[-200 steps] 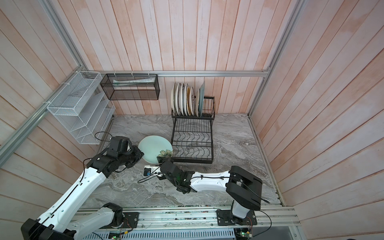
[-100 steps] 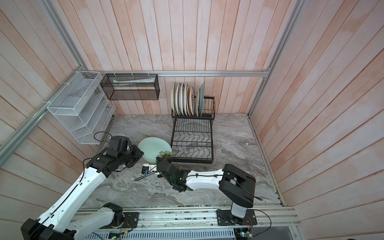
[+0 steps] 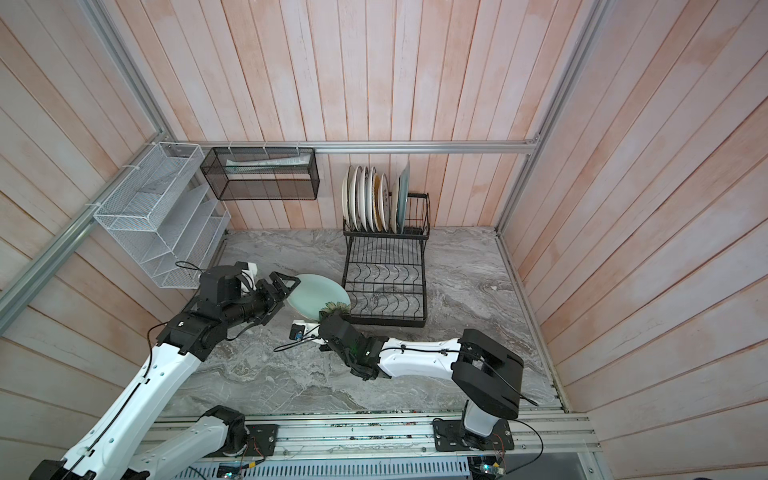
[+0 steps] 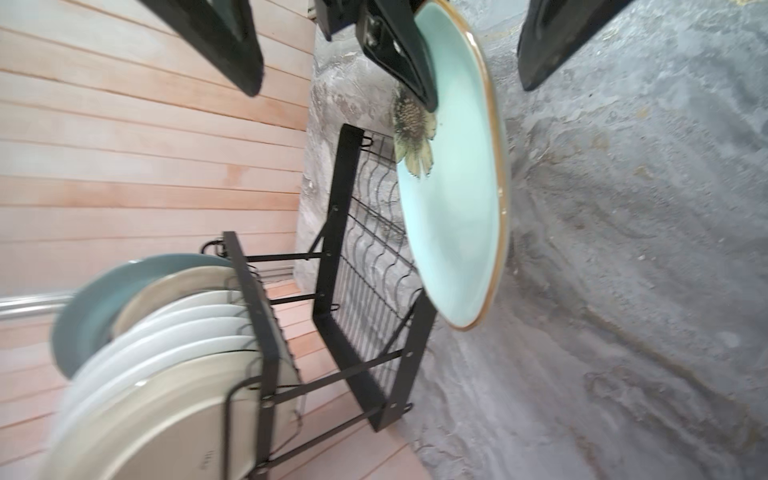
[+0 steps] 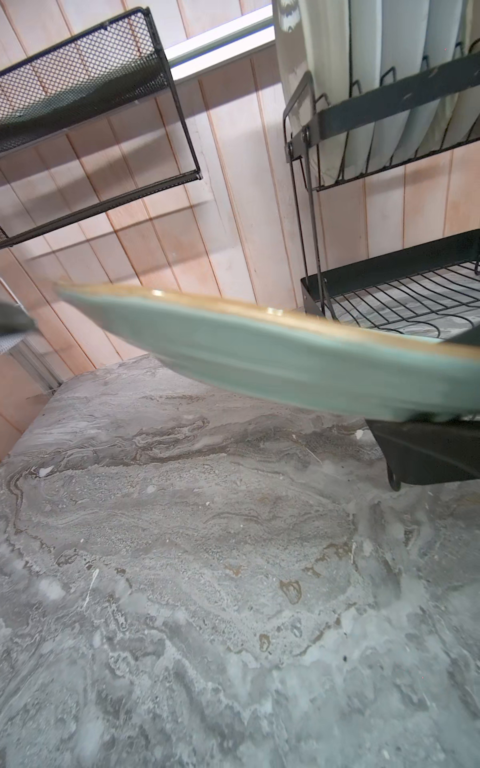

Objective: Load the plates into the dish rack

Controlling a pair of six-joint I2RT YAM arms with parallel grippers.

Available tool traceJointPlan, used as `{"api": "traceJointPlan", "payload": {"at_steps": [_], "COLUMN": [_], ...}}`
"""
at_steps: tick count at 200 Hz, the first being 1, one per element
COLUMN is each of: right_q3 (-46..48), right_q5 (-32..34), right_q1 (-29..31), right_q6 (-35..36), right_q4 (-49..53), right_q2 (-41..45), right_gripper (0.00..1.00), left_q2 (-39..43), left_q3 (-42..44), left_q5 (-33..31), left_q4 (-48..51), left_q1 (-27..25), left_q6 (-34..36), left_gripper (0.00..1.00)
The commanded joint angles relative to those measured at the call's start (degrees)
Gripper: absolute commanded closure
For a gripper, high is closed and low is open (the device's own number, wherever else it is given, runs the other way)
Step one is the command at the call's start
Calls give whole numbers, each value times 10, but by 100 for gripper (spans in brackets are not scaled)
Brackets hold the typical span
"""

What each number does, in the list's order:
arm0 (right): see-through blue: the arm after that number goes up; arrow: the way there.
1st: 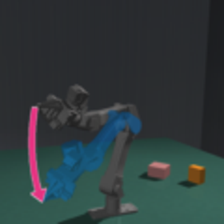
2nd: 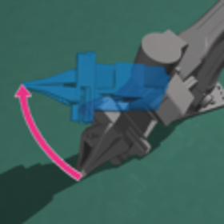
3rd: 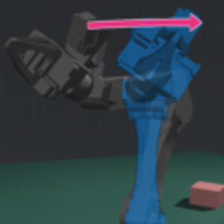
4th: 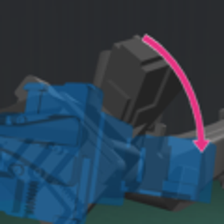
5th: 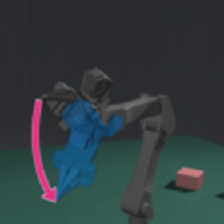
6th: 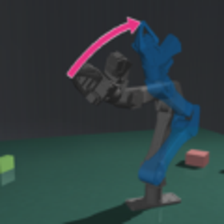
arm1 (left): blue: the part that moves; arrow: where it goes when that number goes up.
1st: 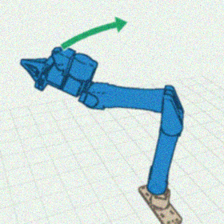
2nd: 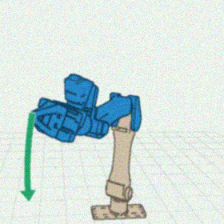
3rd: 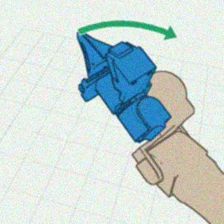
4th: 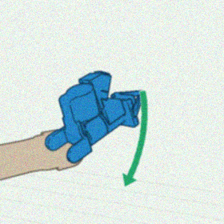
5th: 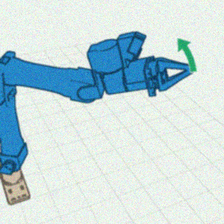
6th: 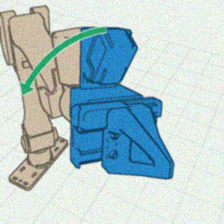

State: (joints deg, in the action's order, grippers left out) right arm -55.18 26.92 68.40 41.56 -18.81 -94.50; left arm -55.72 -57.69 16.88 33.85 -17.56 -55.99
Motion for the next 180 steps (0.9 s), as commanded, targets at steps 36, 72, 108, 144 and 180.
{"api": "traceJointPlan", "payload": {"at_steps": [36,72,108,144,180], "right_q3": [20,35,-12,-104,-163], "right_q5": [-2,-26,-14,-20,-56], "right_q1": [-18,-31,-42,-77,-125], "right_q6": [-87,-164,-231,-317,-365], "right_q4": [-24,-32,8,102,143], "right_q2": [112,191,250,280,302], "right_gripper": [100,100,100,100,100], "left_q2": [79,116,133,128,107], "left_q3": [12,65,96,146,187], "left_q5": [177,251,213,186,117], "left_q4": [-173,-293,-329,-406,-472], "left_q1": [18,13,-33,-48,-128], "left_q6": [82,77,132,173,325], "left_gripper": [0,0,0,0,0]}}
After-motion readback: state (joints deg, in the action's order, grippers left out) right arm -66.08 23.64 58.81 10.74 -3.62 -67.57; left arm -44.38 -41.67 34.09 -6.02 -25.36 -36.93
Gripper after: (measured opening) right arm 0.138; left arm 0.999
